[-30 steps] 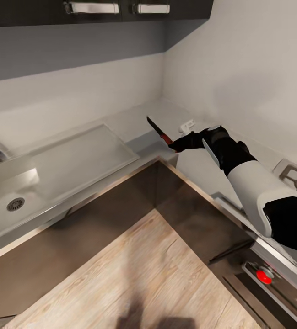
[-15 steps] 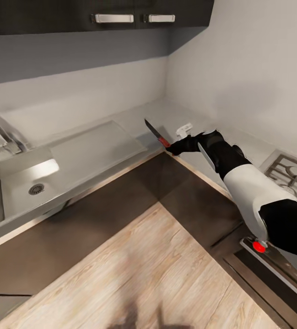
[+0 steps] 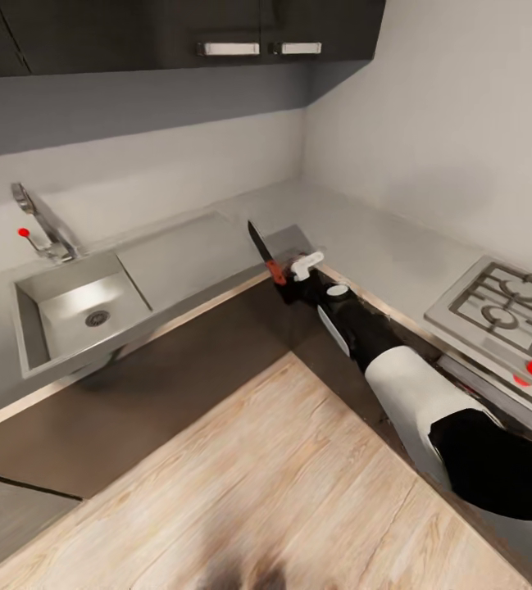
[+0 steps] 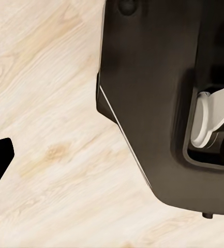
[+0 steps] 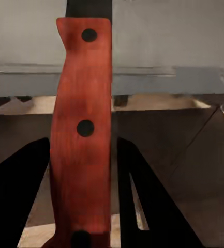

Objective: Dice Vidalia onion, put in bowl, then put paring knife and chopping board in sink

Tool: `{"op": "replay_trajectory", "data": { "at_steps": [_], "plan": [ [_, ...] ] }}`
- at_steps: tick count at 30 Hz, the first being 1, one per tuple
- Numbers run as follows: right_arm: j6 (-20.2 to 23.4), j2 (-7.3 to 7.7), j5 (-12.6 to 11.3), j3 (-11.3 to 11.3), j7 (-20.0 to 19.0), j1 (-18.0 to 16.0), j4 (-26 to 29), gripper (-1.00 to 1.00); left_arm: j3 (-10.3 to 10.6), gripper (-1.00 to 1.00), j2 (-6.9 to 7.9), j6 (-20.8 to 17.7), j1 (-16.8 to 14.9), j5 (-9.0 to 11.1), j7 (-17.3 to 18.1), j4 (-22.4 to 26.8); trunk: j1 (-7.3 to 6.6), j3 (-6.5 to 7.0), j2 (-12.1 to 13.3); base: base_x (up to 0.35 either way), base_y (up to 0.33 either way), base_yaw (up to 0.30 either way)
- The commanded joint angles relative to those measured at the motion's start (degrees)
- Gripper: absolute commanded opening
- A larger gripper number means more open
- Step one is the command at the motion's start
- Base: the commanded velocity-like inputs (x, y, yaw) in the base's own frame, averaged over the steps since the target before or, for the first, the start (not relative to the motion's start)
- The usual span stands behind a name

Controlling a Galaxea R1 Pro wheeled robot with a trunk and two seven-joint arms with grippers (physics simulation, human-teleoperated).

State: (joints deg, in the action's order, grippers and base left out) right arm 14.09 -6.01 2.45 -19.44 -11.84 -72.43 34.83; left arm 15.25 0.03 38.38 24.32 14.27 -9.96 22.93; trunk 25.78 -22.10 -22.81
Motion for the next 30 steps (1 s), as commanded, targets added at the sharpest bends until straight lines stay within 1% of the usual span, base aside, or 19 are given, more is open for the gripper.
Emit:
{"op": "replay_trajectory", "data": {
  "at_steps": [1, 4, 6, 7, 9, 10, 11, 13, 14, 16, 17, 18, 22, 25, 28, 30],
  "plan": [
    [0.0, -0.07, -0.3, 0.0, -0.1, 1.0, 1.4, -1.0, 0.5, 1.0, 0.06, 0.1, 0.0, 0.5, -0.3, 0.1, 0.01, 0.01, -0.1, -0.264, 0.062, 0.0],
    [-0.4, -0.01, -1.6, 0.0, 0.1, 4.1, 5.8, -1.0, 0.5, 1.0, 0.06, 0.2, 0.0, 0.5, -0.3, 0.1, 0.01, 0.28, -0.1, -0.161, 0.031, 0.0],
    [-0.4, 0.22, -2.1, 0.0, 0.3, 9.5, 12.7, -1.0, 0.5, 1.0, 0.06, 0.3, 0.0, 0.5, -0.2, 0.2, 0.01, 0.46, -0.1, -0.042, 0.008, 0.0],
    [-0.4, 0.27, -2.1, 0.0, 0.4, 10.5, 14.0, -1.0, 0.5, 1.0, 0.06, 0.3, 0.0, 0.5, -0.2, 0.2, 0.01, 0.55, -0.1, -0.023, 0.004, 0.0],
    [-0.3, 0.71, -2.1, 0.1, 0.8, 15.4, 20.1, -1.0, 0.5, 1.0, 0.07, 0.3, 0.0, 0.5, -0.2, 0.1, 0.01, 0.73, -0.1, -0.012, 0.002, 0.0],
    [-0.3, 0.98, -2.0, 0.1, 1.4, 17.9, 23.4, -1.0, 0.5, 1.0, 0.07, 0.3, 0.0, 0.5, -0.2, 0.2, 0.01, 0.82, -0.1, -0.006, 0.001, 0.0],
    [0.0, 1.45, -2.0, 0.1, 2.7, 21.6, 28.7, -1.0, 0.5, 1.0, 0.1, 0.3, 0.0, 0.5, -0.2, 0.2, 0.01, 0.91, -0.1, -0.003, 0.001, 0.0],
    [0.6, 2.32, -2.0, 0.1, 5.1, 25.9, 35.1, -1.0, 0.5, 1.0, 0.18, 0.3, 0.0, 0.5, -0.2, 0.2, 0.01, 1.09, -0.1, -0.002, 0.0, 0.0],
    [0.9, 2.51, -2.0, 0.1, 5.7, 27.0, 36.3, -1.0, 0.5, 1.0, 0.21, 0.3, 0.0, 0.5, -0.2, 0.2, 0.01, 1.18, -0.1, -0.001, 0.0, 0.0],
    [1.7, 2.97, -2.1, 0.1, 7.3, 30.1, 39.4, -1.0, 0.5, 1.0, 0.37, 0.3, 0.0, 0.5, -0.2, 0.2, 0.01, 1.35, -0.1, 0.0, 0.0, 0.0],
    [2.0, 3.08, -2.1, 0.1, 7.8, 31.0, 40.2, -1.0, 0.5, 1.0, 0.46, 0.3, 0.0, 0.5, -0.2, 0.2, 0.01, 1.44, -0.1, 0.0, 0.0, 0.0],
    [2.2, 3.17, -2.1, 0.1, 8.3, 32.1, 41.1, -1.0, 0.5, 1.0, 0.87, 0.4, 0.0, 0.5, -0.2, 0.2, 0.01, 1.53, -0.1, 0.0, 0.0, 0.0],
    [2.5, 3.2, -2.1, 0.0, 8.7, 32.8, 42.6, -1.0, 0.4, 1.0, 1.71, 0.4, 0.0, 0.5, -0.2, 0.2, 0.01, 1.89, -0.1, 0.0, 0.0, 0.022],
    [2.6, 3.16, -2.1, 0.0, 8.8, 32.9, 43.0, -1.0, 0.4, 1.0, 2.02, 0.4, 0.0, 0.6, -0.3, 0.2, 0.01, 2.16, -0.1, 0.0, 0.0, 0.069],
    [2.7, 3.13, -2.2, 0.0, 9.3, 33.0, 43.1, -1.0, 0.4, 1.0, 2.36, 0.4, 0.0, 1.3, -0.3, 0.2, 0.01, 2.43, -0.1, 0.0, 0.0, 0.107],
    [2.7, 3.08, -2.2, -0.1, 10.4, 33.0, 43.2, -1.0, 0.4, 1.0, 2.56, 0.4, 0.0, 2.4, -0.3, 0.3, 0.01, 2.61, -0.1, 0.0, 0.0, 0.128]
  ]
}}
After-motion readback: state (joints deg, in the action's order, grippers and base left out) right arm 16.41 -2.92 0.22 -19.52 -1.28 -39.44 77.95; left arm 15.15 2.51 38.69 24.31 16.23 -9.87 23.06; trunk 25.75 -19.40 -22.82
